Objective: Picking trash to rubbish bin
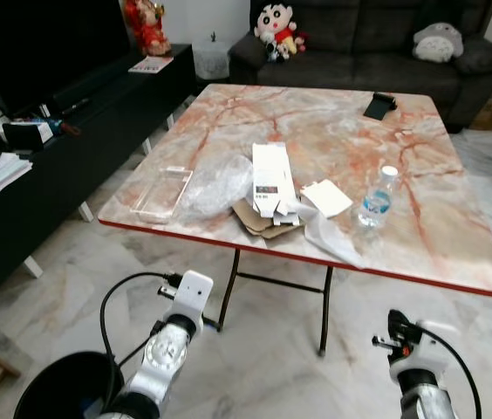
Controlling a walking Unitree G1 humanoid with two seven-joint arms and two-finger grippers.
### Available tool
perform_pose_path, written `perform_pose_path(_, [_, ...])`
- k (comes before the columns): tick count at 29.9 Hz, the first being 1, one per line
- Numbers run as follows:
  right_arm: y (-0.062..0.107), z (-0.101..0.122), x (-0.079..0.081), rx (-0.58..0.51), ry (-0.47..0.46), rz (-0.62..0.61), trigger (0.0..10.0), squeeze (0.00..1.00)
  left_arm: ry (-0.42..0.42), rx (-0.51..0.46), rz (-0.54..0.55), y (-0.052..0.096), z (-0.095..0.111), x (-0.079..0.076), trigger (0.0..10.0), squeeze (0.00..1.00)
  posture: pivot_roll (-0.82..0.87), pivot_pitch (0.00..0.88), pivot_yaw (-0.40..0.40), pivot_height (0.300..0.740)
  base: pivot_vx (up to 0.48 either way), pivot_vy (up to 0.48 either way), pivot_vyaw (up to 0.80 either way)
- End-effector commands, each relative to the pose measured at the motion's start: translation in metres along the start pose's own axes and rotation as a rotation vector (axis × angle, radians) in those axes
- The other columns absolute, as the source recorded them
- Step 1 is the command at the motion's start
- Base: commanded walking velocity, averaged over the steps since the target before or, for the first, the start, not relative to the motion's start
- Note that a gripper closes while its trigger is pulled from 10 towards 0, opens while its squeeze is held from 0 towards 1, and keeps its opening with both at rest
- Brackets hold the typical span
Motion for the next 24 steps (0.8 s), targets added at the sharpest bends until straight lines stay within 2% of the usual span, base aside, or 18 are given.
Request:
perform_pose_path(1, [-0.001, 0.011, 0.008, -0.040, -0.001, 0.016, 10.0, 0.00, 0.033, -0.037, 0.039, 0.001, 0.008, 0.002, 10.0, 0.00, 0.03, 0.044, 0.029, 0.740, 0.000, 0.000, 0.00])
perform_pose_path(11, [-0.010, 0.036, 0.033, -0.101, -0.012, 0.077, 10.0, 0.00, 0.081, -0.092, 0.065, -0.005, 0.026, 0.001, 10.0, 0.00, 0.03, 0.015, 0.026, 0.740, 0.000, 0.000, 0.00])
perform_pose_path(18, [-0.014, 0.044, 0.038, -0.105, -0.016, 0.076, 10.0, 0.00, 0.100, -0.071, 0.112, -0.010, 0.028, 0.007, 10.0, 0.00, 0.03, 0.014, 0.018, 0.740, 0.000, 0.000, 0.00])
perform_pose_path(19, [-0.015, 0.046, 0.043, -0.106, -0.007, 0.090, 10.0, 1.00, 0.096, -0.070, 0.106, -0.010, 0.029, 0.007, 10.0, 1.00, 0.04, 0.021, 0.014, 0.740, 0.000, 0.000, 0.00])
perform_pose_path(20, [-0.018, 0.049, 0.050, -0.109, 0.007, 0.114, 10.0, 1.00, 0.090, -0.068, 0.097, -0.012, 0.029, 0.006, 10.0, 1.00, 0.04, 0.029, 0.012, 0.740, 0.000, 0.000, 0.00])
perform_pose_path(24, [-0.020, 0.047, 0.054, -0.100, 0.015, 0.121, 10.0, 1.00, 0.110, -0.069, 0.094, -0.012, 0.030, 0.004, 10.0, 1.00, 0.04, 0.029, 0.012, 0.740, 0.000, 0.000, 0.00])
Point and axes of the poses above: a point about 5 cm out from each wrist's last joint towards the gripper, its own y axis pointing back from the gripper into the wrist, its own z axis along the axis of the wrist's last joint, x = y × z, the point moved 2 cm from there along -y, pointing out of the wrist towards the gripper, and after that the axes turned 8 degrees about -y, right-handed, at the moved point
